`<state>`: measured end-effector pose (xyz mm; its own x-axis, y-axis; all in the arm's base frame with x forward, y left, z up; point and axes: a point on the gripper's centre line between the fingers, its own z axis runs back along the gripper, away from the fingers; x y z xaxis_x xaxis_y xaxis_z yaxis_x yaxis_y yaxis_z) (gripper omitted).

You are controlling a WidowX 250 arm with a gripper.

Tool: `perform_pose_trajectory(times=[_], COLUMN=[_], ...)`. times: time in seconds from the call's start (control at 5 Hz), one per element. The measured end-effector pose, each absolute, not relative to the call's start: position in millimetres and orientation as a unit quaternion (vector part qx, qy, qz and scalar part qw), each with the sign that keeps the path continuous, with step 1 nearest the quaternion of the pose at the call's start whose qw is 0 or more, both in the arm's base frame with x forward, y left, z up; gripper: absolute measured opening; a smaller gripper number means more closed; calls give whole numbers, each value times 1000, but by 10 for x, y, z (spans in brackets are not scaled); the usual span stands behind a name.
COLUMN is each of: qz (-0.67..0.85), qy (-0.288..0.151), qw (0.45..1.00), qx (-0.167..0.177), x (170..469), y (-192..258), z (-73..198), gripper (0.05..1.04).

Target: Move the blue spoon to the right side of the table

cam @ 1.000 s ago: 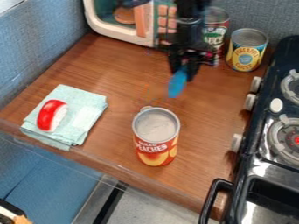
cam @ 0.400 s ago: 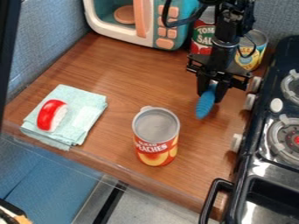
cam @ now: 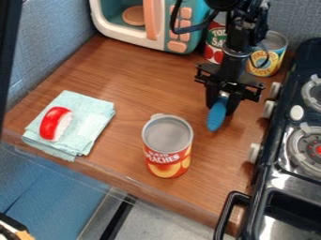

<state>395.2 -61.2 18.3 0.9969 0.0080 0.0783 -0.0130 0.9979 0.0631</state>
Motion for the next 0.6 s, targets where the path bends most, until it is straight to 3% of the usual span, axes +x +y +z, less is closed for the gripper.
perform_pose_trajectory(times=[0.2,0.4,0.6], qz=[8,9,17], qy=[-34,-42,-57], qw=[999,999,998], qx=[24,6,-13], x=[3938,3927,3916], y=[-611,-639,-620], z=[183,397,666], gripper=[857,1004,1001])
